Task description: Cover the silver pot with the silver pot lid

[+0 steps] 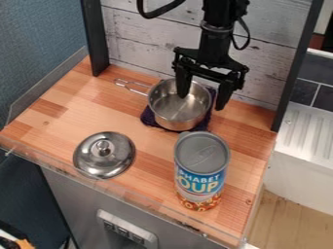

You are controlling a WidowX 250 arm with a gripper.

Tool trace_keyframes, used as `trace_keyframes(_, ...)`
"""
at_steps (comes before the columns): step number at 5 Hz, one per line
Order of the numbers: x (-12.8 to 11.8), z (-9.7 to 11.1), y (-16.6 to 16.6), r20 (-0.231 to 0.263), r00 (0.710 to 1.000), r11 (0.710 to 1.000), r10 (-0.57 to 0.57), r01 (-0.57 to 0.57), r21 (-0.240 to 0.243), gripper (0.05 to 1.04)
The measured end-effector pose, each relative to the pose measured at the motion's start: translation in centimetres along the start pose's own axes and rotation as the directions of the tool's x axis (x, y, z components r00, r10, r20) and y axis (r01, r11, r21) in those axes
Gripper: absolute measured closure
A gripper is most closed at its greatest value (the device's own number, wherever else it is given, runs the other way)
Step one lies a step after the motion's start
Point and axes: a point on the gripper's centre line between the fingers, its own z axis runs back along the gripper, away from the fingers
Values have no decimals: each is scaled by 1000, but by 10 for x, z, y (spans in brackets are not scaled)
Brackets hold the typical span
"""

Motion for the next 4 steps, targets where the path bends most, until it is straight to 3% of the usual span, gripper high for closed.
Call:
trace_keyframes(1,-5,-15,-1,-42,999,1000,3,-3,-4,82)
trace_keyframes(2,-23,-10,17,-31,1000,999,5,-6,-44,82)
trace_keyframes(3,-38,12,47,43,998,996,47,-44,-72,82)
trace_keyframes(4,-60,5,64,48,998,996,40,-36,-81,83)
